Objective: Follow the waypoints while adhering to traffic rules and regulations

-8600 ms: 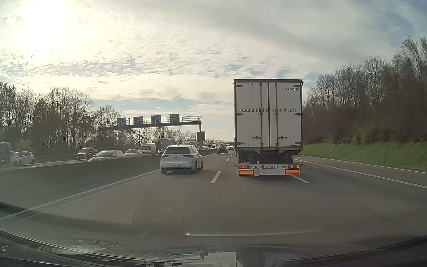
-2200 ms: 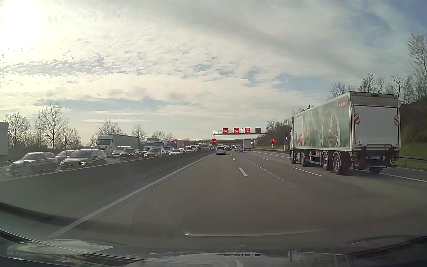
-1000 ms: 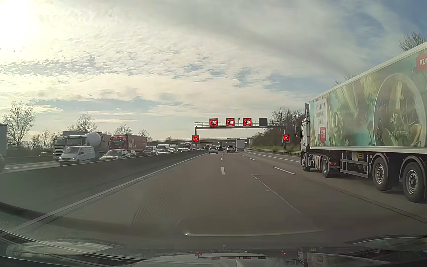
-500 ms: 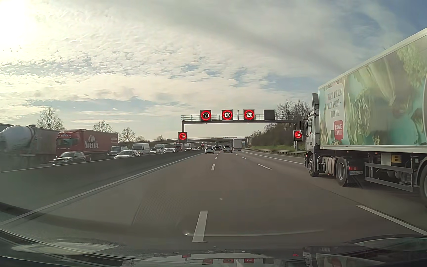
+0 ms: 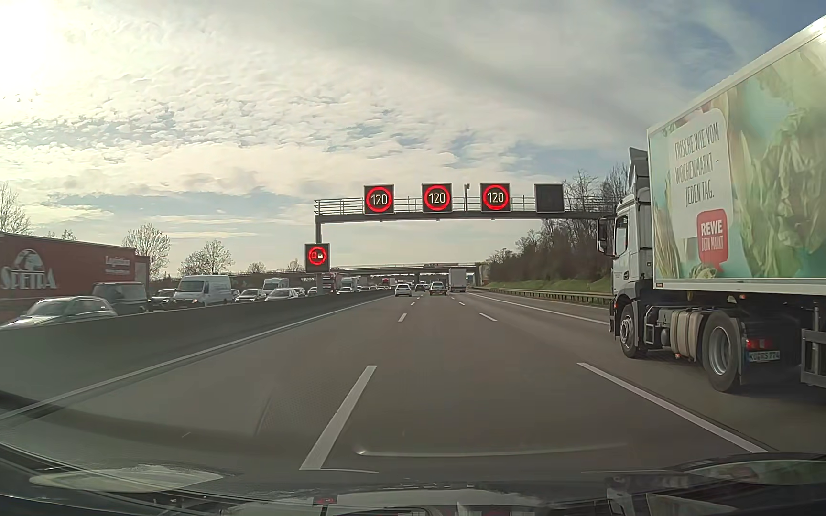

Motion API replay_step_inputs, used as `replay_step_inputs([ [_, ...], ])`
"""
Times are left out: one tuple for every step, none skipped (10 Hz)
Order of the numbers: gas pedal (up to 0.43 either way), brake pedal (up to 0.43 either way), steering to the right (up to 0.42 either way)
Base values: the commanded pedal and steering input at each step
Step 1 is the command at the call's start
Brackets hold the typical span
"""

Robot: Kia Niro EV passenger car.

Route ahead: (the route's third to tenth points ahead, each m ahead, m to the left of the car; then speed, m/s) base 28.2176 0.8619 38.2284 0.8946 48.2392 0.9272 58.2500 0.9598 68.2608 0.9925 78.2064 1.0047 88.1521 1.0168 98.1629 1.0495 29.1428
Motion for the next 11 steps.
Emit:
replay_step_inputs([
  [0.087,0.0,-0.004],
  [0.087,0.0,-0.004],
  [0.079,0.0,-0.004],
  [0.067,0.0,-0.004],
  [0.067,0.0,-0.004],
  [0.039,0.0,-0.004],
  [0.028,0.0,-0.004],
  [0.0,0.0,-0.004],
  [0.0,0.0,-0.004],
  [0.0,0.0,-0.004],
  [0.0,0.0,-0.003],
])
